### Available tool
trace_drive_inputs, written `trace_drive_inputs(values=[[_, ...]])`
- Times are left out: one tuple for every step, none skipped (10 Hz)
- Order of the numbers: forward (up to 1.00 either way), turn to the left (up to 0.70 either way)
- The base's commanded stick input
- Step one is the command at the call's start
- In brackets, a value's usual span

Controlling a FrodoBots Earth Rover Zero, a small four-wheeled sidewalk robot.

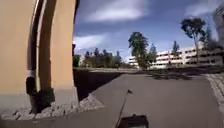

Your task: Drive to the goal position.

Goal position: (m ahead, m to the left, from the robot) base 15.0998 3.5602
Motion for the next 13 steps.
trace_drive_inputs(values=[[0.7,-0.12],[0.7,-0.13],[0.7,-0.13],[0.7,-0.13],[0.7,-0.05],[0.7,-0.01],[0.7,0.0],[0.7,0.0],[0.7,0.0],[0.7,0.07],[0.7,0.14],[0.7,0.14],[0.7,0.14]])
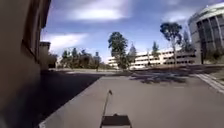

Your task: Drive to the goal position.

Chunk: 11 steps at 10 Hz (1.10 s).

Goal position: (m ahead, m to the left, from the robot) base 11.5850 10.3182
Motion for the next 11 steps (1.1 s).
trace_drive_inputs(values=[[0.7,0.14],[0.7,0.14],[0.7,0.14],[0.7,0.14],[0.7,0.14],[0.7,0.14],[0.7,0.14],[0.7,0.11],[0.7,0.01],[0.7,0.0],[0.7,0.0]])
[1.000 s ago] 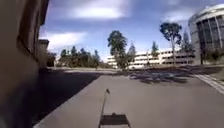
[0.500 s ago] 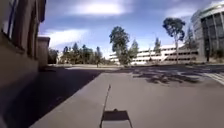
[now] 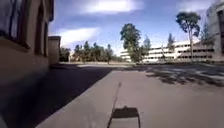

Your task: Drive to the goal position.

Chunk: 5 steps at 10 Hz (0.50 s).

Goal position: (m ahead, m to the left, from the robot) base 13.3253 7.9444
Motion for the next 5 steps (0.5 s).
trace_drive_inputs(values=[[0.7,0.0],[0.7,0.0],[0.7,0.0],[0.7,0.0],[0.7,0.0]])
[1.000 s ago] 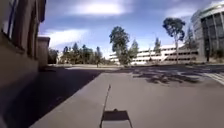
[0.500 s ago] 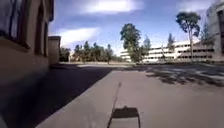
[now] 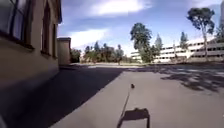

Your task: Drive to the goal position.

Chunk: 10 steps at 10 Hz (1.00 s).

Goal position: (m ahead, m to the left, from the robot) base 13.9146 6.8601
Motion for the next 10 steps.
trace_drive_inputs(values=[[0.7,0.0],[0.7,0.0],[0.7,-0.02],[0.67,-0.1],[0.48,-0.01],[0.45,0.0],[0.45,0.0],[0.45,0.0],[0.45,0.0],[0.45,0.0]])
